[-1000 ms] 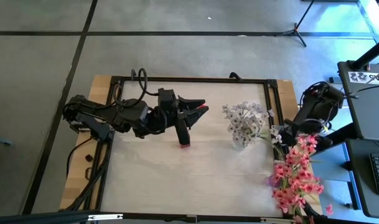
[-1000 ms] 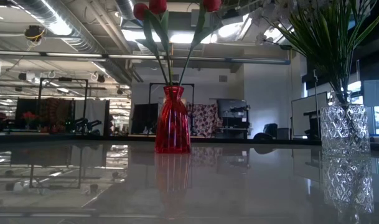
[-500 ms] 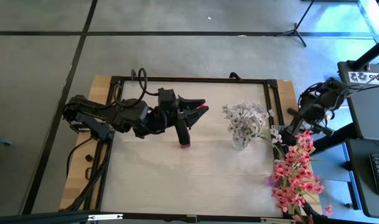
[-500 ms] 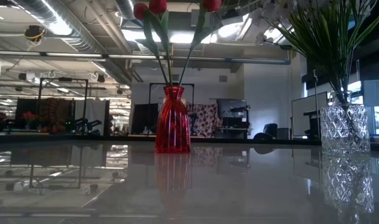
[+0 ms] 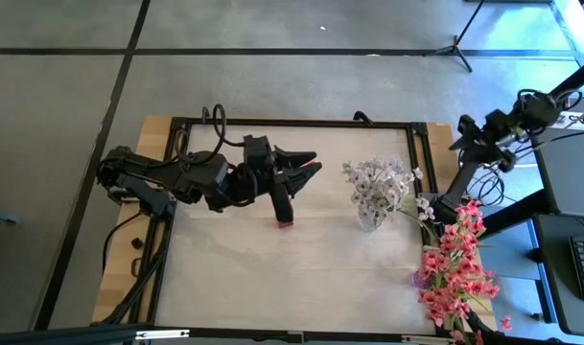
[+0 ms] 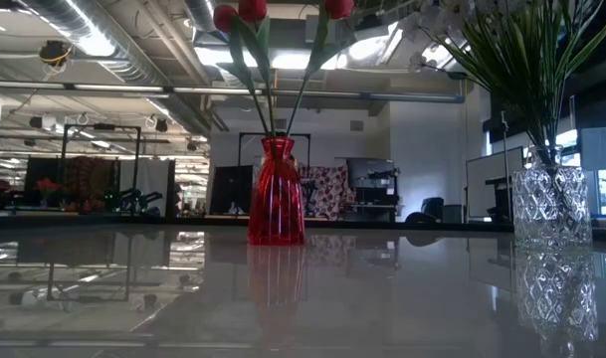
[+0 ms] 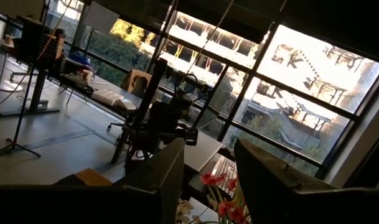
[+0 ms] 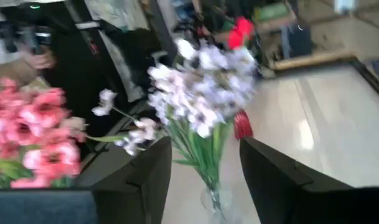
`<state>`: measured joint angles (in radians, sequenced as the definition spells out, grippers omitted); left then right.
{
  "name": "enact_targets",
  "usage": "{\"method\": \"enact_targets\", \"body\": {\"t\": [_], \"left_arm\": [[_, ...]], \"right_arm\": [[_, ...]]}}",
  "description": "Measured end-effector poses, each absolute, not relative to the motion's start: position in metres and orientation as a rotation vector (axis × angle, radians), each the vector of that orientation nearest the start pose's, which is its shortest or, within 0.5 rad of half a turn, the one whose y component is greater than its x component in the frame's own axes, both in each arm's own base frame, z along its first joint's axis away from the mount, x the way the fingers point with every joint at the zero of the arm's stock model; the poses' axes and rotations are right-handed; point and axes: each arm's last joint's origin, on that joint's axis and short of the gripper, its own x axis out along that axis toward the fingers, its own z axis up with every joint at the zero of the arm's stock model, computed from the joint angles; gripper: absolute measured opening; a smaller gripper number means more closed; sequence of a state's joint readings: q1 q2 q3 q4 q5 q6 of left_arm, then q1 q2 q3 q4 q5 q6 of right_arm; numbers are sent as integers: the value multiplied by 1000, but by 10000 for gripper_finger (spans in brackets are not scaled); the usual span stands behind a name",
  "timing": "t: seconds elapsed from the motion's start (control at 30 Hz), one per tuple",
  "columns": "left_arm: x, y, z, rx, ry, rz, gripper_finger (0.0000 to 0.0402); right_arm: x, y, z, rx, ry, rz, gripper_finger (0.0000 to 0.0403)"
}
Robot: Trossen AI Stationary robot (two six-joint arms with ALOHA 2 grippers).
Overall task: Sort flowers into vase by color
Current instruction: Return to Home Position
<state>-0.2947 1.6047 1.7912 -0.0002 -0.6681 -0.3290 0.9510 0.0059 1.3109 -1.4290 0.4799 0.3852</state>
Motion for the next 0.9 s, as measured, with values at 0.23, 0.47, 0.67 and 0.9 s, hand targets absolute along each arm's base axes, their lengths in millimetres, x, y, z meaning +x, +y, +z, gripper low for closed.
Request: {"method": "enact_targets", "body": {"t": [0.23, 0.47, 0.67, 0.9], "left_arm": [[338, -84, 488, -383, -216, 346, 141], [338, -84, 488, -340, -206, 348, 141], [338, -90, 486, -316, -174, 285, 141], [335, -101, 484, -309, -153, 227, 141]], "right_arm": [[-46, -115, 327, 398, 341, 344, 131], [-23, -103, 319, 432, 351, 313, 58], [-22, -108, 325, 492, 366, 423, 7], [-41, -106, 354, 493, 127, 480, 3]]}}
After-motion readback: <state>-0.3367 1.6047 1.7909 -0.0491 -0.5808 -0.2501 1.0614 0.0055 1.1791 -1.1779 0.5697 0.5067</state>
